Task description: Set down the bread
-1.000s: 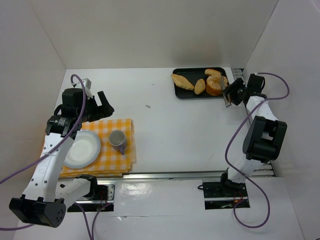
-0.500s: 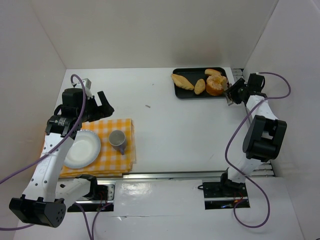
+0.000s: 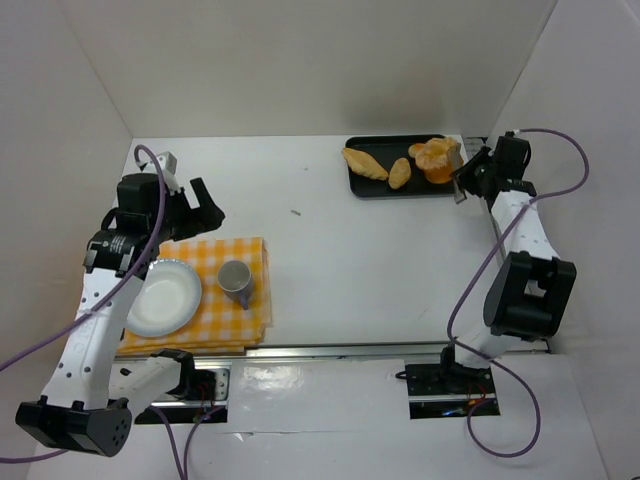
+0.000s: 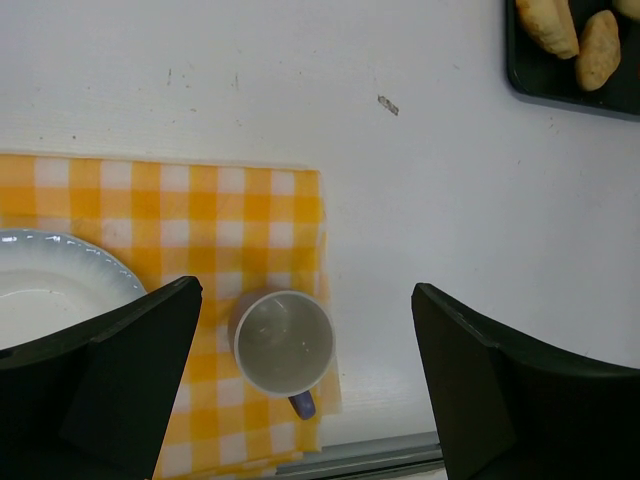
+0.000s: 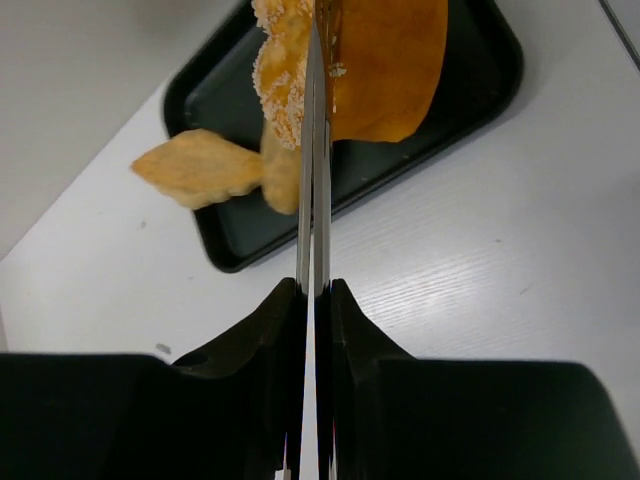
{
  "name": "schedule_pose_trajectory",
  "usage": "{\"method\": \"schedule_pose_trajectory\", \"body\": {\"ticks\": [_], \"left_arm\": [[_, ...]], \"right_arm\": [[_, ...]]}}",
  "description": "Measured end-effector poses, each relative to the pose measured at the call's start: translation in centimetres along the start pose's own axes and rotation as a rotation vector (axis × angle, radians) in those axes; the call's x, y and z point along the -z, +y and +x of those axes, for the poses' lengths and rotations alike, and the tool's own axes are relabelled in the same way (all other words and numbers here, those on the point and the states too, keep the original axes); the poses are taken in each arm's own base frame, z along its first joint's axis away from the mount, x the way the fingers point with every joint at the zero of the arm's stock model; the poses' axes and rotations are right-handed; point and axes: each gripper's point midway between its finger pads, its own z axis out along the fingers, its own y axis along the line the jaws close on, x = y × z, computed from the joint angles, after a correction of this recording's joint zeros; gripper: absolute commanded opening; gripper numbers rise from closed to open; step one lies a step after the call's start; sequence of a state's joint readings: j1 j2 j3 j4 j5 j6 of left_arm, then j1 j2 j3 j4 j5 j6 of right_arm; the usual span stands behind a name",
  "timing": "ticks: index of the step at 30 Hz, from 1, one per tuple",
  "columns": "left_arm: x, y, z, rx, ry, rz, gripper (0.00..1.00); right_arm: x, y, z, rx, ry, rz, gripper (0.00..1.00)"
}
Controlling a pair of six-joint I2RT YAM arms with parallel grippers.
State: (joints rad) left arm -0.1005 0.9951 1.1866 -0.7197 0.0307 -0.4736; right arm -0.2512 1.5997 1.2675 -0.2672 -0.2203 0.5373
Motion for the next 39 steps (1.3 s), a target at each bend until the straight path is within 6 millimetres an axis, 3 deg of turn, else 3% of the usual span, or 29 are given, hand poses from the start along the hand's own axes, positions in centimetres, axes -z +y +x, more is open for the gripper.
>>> {"method": "schedule_pose_trajectory", "body": {"ticks": [3,5,8,10,13,15,17,19,22,27,30,34,35,36,39], "left_arm": [[1.0,-0.4,-1.4,-0.005,-0.034,0.004,1.00],[1.8,-0.7,-2.6,-0.009,-0.066,0.001,1.00],[3.5,-1.2,-4.8,-0.005,-0.131,-0.003,1.00],[4.9,-1.6,-6.5,0.002,-0.182,0.001,1.00],[7.1,-2.3,-8.7,0.028,-0.264,0.013,1.00],[8.8,-2.4,-9.8,0.052,-0.319,0.014,1.00],[10.3,-2.5,-10.5,0.071,-0.364,0.016,1.00],[12.1,-2.7,-11.1,0.091,-0.402,0.021,1.00],[14.5,-3.3,-12.4,0.094,-0.465,0.042,1.00],[16.6,-3.7,-13.1,0.094,-0.518,0.063,1.00],[16.4,-3.7,-12.9,0.092,-0.511,0.061,1.00],[15.6,-3.7,-12.5,0.085,-0.481,0.055,1.00],[15.4,-3.7,-12.4,0.085,-0.476,0.052,1.00],[15.3,-3.6,-12.3,0.085,-0.473,0.048,1.00],[15.2,-3.6,-12.2,0.082,-0.468,0.045,1.00]], "right_arm": [[2.8,3.8,-0.8,0.054,-0.048,-0.068,0.00],[4.4,7.5,-0.8,0.103,-0.068,-0.145,0.00],[6.3,14.4,2.5,0.197,-0.036,-0.294,0.00],[7.8,19.7,7.4,0.279,0.037,-0.420,0.00],[10.8,26.7,17.2,0.406,0.204,-0.623,0.00],[13.0,30.0,24.0,0.486,0.331,-0.745,0.00],[14.8,32.0,30.0,0.557,0.452,-0.836,0.00],[16.0,33.5,35.0,0.616,0.557,-0.907,0.00],[16.8,35.1,40.4,0.689,0.645,-0.976,0.00],[17.8,37.1,46.6,0.771,0.726,-1.061,0.00],[18.7,37.1,49.0,0.793,0.776,-1.098,0.00],[18.4,36.5,50.8,0.805,0.817,-1.093,0.03],[18.3,36.3,51.1,0.808,0.824,-1.088,0.11],[18.2,36.1,51.3,0.810,0.830,-1.083,0.28],[18.1,35.9,51.4,0.812,0.836,-1.074,0.42]]}}
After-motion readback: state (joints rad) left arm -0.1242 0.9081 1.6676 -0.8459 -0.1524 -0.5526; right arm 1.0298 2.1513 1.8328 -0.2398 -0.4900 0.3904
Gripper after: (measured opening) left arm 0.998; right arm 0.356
